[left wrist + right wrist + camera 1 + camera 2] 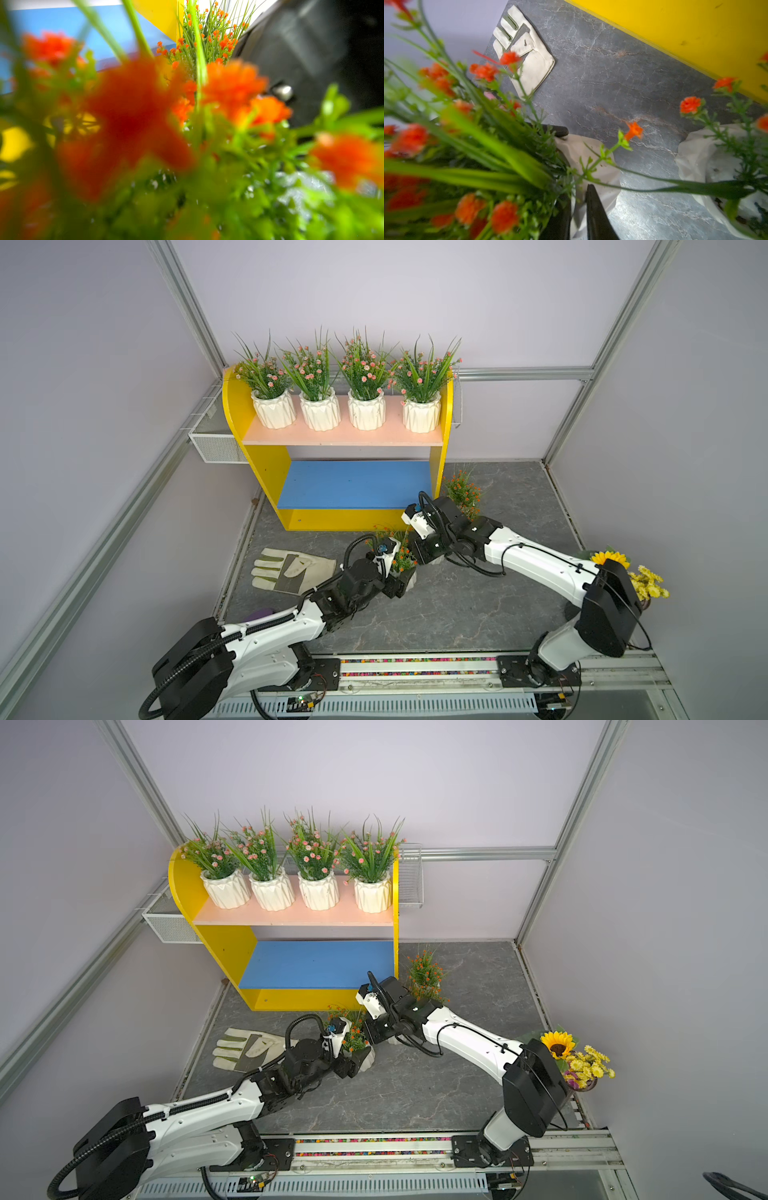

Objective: Place the baby's breath potted plants on the rack by color
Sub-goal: Pick up the baby's breath potted plant from the center of the board.

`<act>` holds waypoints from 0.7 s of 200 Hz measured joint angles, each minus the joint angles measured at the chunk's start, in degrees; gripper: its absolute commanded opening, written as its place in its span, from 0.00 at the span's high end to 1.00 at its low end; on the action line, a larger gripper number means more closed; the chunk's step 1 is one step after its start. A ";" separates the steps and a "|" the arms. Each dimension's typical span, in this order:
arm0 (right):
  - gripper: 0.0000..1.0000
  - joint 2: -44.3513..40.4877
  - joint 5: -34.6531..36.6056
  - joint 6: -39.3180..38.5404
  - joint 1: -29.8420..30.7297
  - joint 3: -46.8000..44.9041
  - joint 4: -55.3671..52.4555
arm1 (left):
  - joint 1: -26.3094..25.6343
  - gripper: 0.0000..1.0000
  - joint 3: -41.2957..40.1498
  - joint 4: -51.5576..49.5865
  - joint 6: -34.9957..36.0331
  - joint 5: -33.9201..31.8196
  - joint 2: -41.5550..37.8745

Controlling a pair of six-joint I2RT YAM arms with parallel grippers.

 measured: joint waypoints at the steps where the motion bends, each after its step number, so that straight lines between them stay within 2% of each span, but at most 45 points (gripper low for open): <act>1: 0.81 -0.09 -0.04 0.00 -0.04 -0.02 0.07 | 0.00 0.69 0.00 -0.02 0.00 0.00 0.02; 92: 0.77 -8.48 -0.42 0.63 -4.74 -4.81 2.43 | 0.00 0.69 2.82 -7.41 -3.06 -8.02 0.92; 140: 0.75 -15.65 0.79 0.63 -7.45 -8.00 1.97 | 0.31 0.70 9.35 -13.94 -4.15 -13.73 2.78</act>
